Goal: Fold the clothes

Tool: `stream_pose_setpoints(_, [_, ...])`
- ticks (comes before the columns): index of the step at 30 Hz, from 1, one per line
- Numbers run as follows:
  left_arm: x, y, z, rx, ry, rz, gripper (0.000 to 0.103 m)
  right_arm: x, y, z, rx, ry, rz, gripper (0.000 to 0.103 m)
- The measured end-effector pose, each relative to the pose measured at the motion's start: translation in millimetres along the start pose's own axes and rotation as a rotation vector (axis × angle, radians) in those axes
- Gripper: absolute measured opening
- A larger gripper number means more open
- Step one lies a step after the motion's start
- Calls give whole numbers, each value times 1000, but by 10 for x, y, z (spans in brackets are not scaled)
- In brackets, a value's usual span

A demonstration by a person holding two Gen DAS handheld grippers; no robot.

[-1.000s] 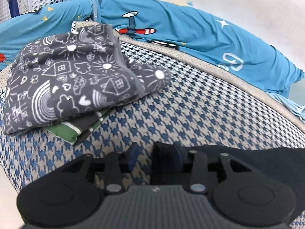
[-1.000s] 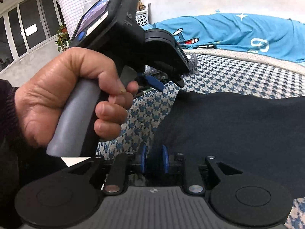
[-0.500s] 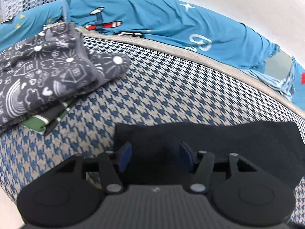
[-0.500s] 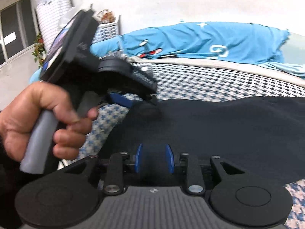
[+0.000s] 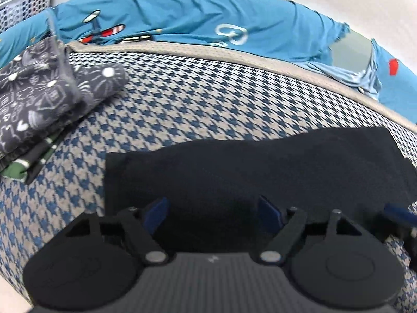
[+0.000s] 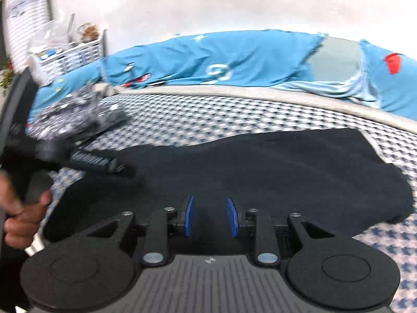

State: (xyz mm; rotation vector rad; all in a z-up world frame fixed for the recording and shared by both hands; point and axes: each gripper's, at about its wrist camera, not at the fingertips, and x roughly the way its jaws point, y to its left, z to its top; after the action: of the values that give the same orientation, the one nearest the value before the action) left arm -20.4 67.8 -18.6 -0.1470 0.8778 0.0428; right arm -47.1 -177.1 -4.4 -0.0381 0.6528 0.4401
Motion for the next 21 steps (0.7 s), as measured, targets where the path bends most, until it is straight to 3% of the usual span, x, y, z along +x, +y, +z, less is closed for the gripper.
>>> stream_pose_setpoints(17, [139, -470, 0, 44, 31, -56, 84, 239, -1059, 325, 100, -42, -253, 28])
stream_pose_setpoints(21, [163, -576, -5, 56, 38, -71, 85, 327, -1227, 382, 141, -41, -264, 28])
